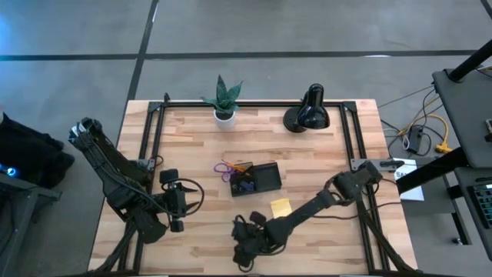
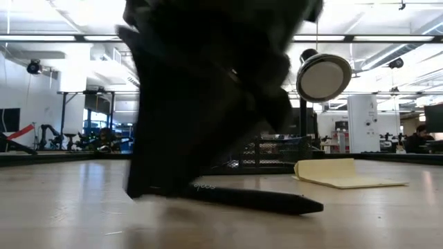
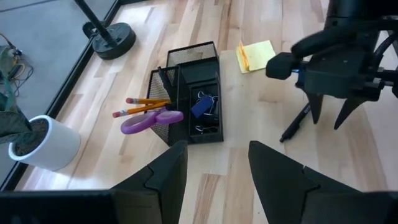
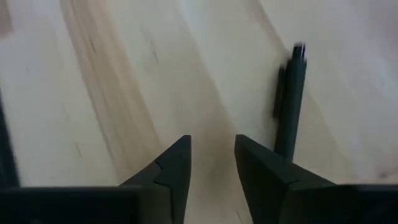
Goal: Pick and place office supplies into organizer
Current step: Put the pen into the desk organizer
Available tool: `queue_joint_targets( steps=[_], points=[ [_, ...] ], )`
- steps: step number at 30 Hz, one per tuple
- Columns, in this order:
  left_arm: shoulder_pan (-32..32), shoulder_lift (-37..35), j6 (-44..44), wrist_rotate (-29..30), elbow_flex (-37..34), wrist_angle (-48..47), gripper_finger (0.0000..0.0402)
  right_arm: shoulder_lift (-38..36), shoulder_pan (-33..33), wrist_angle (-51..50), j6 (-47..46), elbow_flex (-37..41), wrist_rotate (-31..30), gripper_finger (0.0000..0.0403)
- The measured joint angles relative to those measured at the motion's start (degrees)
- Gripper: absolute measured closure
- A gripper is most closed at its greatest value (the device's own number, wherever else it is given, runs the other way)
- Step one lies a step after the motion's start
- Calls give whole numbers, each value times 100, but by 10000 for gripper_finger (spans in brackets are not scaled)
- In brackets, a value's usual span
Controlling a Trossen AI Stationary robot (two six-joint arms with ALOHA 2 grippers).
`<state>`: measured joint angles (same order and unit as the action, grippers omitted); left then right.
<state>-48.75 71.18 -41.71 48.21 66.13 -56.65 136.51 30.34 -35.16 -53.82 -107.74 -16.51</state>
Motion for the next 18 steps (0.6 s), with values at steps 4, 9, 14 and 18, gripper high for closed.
queue_joint_targets(
  steps=[4,9,14,18],
  points=[
    [-7,6,-9,-51,-1,34,244,2,-21,-76,202,-223,-8,266],
    [-9,6,-9,-98,-2,55,244,-2,15,-296,814,-469,-211,250],
    [-9,6,-7,-96,-2,55,244,12,-65,-923,605,-452,-800,243],
    [-9,6,-7,-96,-9,68,244,19,-147,-866,679,-404,-804,239]
  ],
)
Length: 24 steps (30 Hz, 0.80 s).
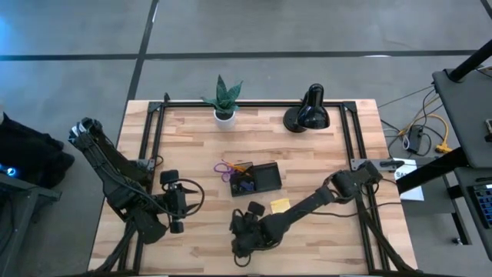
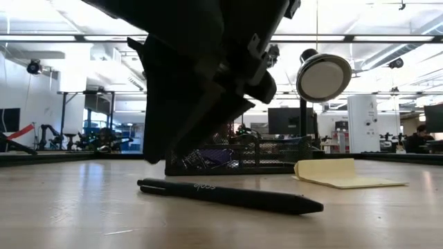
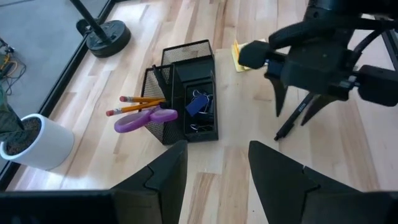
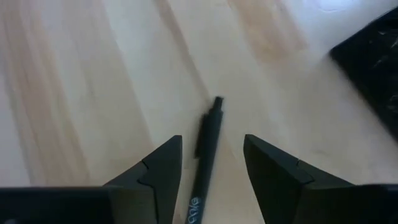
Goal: Pick and place office supplies into organizer
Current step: Put the pen into the desk organizer
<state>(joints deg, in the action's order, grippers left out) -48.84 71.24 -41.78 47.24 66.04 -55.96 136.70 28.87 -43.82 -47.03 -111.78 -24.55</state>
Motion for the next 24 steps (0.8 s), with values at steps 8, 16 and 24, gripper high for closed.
queue_joint_targets(
  steps=[8,16,24],
  points=[
    [0,0,0,2,-2,2,244,3,-100,338,66,302,361,238],
    [0,0,2,4,-2,2,244,-30,-235,745,72,667,658,239],
    [0,0,7,7,-3,2,244,-45,-254,812,275,807,766,297]
  ],
)
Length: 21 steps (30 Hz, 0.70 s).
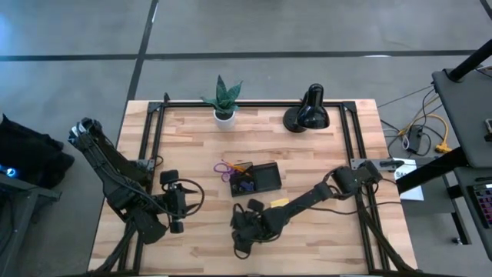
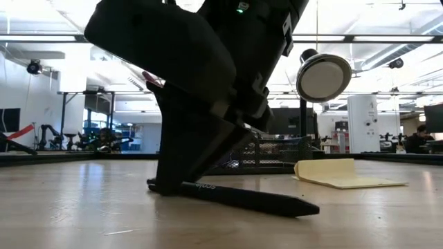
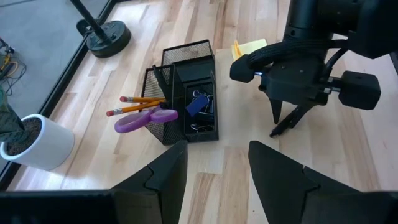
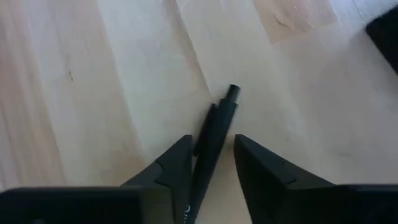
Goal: Pick and place office supplies into organizer
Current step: Put the pen into the desk organizer
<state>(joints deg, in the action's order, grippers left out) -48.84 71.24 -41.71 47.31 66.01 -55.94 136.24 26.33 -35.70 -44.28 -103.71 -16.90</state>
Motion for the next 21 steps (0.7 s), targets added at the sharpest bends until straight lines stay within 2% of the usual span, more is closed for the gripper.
queue_joint_targets(
  steps=[6,11,14,16,21],
  points=[
    [0,0,4,0,0,-1,244,5,-2,107,381,159,45,348],
    [0,0,4,0,0,-1,244,-4,-25,117,365,207,61,366],
    [0,0,4,0,0,-2,244,-4,-42,38,-3,125,-102,370],
    [0,0,4,0,0,-3,244,2,-38,-3,-431,-15,-558,371],
    [0,0,4,0,-1,-4,244,40,-68,-135,-1477,-578,-2233,374]
  ],
)
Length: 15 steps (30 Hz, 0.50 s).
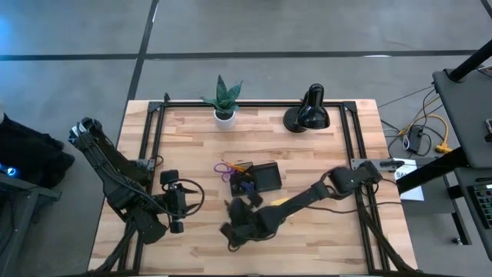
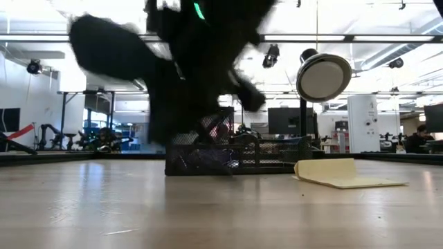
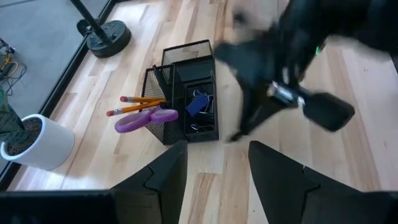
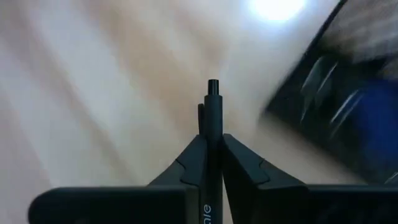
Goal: Pick and place office supplies into organizer
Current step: Put the pen into the desk organizer
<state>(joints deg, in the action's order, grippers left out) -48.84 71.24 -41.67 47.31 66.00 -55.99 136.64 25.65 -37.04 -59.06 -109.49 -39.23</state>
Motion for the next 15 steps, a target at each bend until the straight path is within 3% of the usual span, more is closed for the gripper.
queue_joint_targets(
  steps=[5,10,12,15],
  points=[
    [0,-2,0,0,0,-1,244,-199,52,-73,-66,-670,-1978,374],
    [0,-2,-2,-2,0,2,244,-221,17,-66,1122,-1418,-3933,374],
    [0,-2,-4,-1,0,2,244,-260,-63,-77,1567,-1639,-4395,374],
    [0,-2,-4,-2,0,3,244,-271,-270,-502,1544,-1867,-4471,374]
  ],
)
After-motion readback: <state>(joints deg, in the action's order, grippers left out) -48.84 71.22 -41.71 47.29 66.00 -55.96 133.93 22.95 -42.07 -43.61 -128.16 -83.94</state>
